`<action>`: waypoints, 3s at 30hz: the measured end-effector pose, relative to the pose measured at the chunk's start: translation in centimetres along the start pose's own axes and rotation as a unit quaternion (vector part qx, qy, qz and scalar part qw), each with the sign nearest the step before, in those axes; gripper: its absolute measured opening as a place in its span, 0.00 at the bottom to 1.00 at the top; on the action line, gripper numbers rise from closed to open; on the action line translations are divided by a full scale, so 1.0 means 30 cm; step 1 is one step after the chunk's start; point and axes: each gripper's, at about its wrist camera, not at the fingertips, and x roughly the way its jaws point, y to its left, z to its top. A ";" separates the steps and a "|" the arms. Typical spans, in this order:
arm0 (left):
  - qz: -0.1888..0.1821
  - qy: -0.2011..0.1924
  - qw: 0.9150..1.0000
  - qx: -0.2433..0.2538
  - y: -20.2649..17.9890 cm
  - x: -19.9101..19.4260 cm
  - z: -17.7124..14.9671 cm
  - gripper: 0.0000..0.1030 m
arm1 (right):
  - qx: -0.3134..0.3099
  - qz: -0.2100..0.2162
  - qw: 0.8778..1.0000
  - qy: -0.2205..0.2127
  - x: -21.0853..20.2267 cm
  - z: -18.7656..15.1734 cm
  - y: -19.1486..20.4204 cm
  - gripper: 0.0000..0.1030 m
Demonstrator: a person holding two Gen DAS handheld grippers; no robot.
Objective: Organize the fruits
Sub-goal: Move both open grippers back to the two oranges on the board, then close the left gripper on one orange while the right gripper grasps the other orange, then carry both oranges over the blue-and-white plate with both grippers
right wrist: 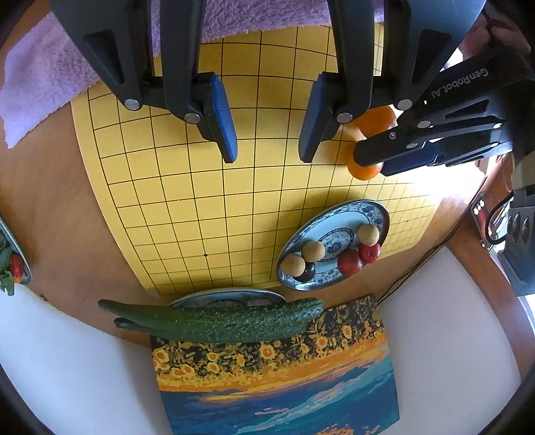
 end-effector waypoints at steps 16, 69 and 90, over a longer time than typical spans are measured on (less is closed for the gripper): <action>0.007 -0.019 1.000 -0.012 0.065 -0.046 -0.011 0.32 | -0.004 0.003 1.000 0.002 0.001 -0.003 0.020 0.38; 0.037 -0.049 0.996 -0.069 0.272 -0.156 -0.106 0.32 | -0.079 0.064 0.994 0.027 0.054 -0.097 0.271 0.38; 0.016 -0.064 0.997 -0.039 0.192 -0.151 0.004 0.32 | -0.060 0.054 0.997 -0.001 0.014 -0.033 0.185 0.34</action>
